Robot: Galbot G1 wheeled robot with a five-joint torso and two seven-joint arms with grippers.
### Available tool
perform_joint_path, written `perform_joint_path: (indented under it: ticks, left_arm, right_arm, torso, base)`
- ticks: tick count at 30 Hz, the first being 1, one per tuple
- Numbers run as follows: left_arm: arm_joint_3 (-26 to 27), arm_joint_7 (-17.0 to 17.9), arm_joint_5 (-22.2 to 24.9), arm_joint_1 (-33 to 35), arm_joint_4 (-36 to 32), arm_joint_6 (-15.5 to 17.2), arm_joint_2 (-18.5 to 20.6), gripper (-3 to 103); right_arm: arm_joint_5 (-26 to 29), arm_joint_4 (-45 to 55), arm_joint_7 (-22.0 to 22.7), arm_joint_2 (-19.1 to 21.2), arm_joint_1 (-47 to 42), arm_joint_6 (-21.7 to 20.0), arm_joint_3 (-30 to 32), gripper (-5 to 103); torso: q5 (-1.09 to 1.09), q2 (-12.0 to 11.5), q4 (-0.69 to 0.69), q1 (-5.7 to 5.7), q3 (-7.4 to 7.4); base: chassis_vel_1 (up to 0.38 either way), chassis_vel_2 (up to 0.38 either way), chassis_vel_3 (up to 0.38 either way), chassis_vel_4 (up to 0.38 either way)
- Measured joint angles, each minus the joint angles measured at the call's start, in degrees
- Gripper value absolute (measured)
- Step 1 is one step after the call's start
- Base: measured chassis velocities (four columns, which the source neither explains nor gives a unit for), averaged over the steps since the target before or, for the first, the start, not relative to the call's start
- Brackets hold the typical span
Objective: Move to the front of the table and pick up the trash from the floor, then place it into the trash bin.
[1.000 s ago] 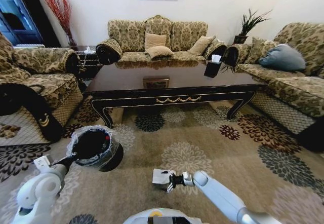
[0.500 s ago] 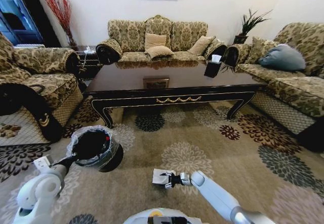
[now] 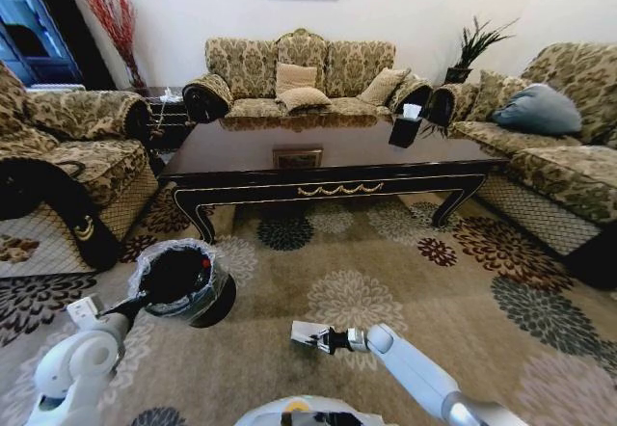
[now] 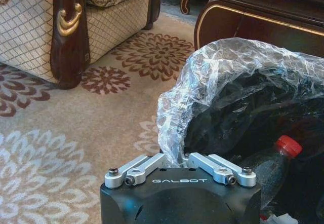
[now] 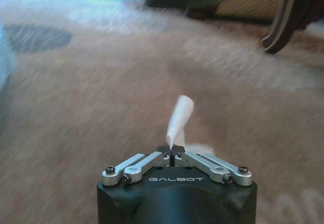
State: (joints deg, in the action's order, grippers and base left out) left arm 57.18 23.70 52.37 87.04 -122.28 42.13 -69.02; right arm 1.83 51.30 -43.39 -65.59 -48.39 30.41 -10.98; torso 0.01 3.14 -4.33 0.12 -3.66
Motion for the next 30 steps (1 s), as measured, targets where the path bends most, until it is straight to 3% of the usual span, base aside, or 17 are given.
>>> perform_joint_path:
  ticks: [4,6,7,8,11,16,20,30]
  left_arm:
    - [-0.3,0.0,-0.2,0.2,0.1,0.0,-0.1,2]
    - [-0.8,0.0,-0.4,0.3,0.3,0.0,-0.4,2]
    - [-0.8,0.0,-0.4,0.3,0.3,0.0,-0.4,2]
    - [-1.2,-0.1,-0.6,0.4,0.3,0.0,-0.7,2]
    - [-2.3,-0.1,-1.1,0.7,0.2,0.0,-1.2,2]
    - [-3.3,-0.1,-1.4,1.1,-0.1,0.0,-2.0,2]
    - [-4.0,-0.1,-1.6,1.4,-0.2,0.0,-2.6,2]
    - [-8.4,0.2,-3.2,0.0,2.3,0.0,-5.2,2]
  right_arm:
    - [6.8,2.7,2.5,0.0,1.0,0.1,-0.5,0]
    - [13.8,5.6,7.3,-0.9,2.2,0.1,-1.4,0]
    - [13.8,5.6,7.3,-0.9,2.2,0.1,-1.4,0]
    - [18.8,8.1,11.0,-1.8,3.3,-0.5,-2.0,0]
    - [26.1,14.2,17.5,-3.5,7.1,-2.0,-3.9,0]
    - [31.0,21.2,23.7,-4.7,10.7,-4.9,-6.8,0]
    - [32.1,23.8,25.5,-5.8,12.4,-5.8,-7.4,0]
    - [34.3,27.3,25.7,-6.3,16.1,-5.5,-11.1,0]
  torso:
    - [-0.01,0.0,-0.01,0.0,0.0]
    - [-0.01,0.0,0.0,0.0,0.0]
    - [-0.01,0.0,0.0,0.0,0.0]
    - [0.0,0.0,0.01,0.0,-0.01]
    - [-0.02,0.0,0.04,0.0,0.0]
    - [-0.02,0.0,0.01,0.0,0.01]
    - [-0.01,0.0,0.0,0.01,0.0]
    - [-0.01,0.0,0.0,0.0,0.0]
  base:
    - [0.0,0.0,0.0,0.0]
    - [0.0,0.0,0.0,0.0]
    - [0.0,0.0,0.0,0.0]
    - [0.0,0.0,0.0,0.0]
    - [0.0,0.0,0.0,0.0]
    - [0.0,0.0,0.0,0.0]
    - [0.0,0.0,0.0,0.0]
    - [0.0,0.0,0.0,0.0]
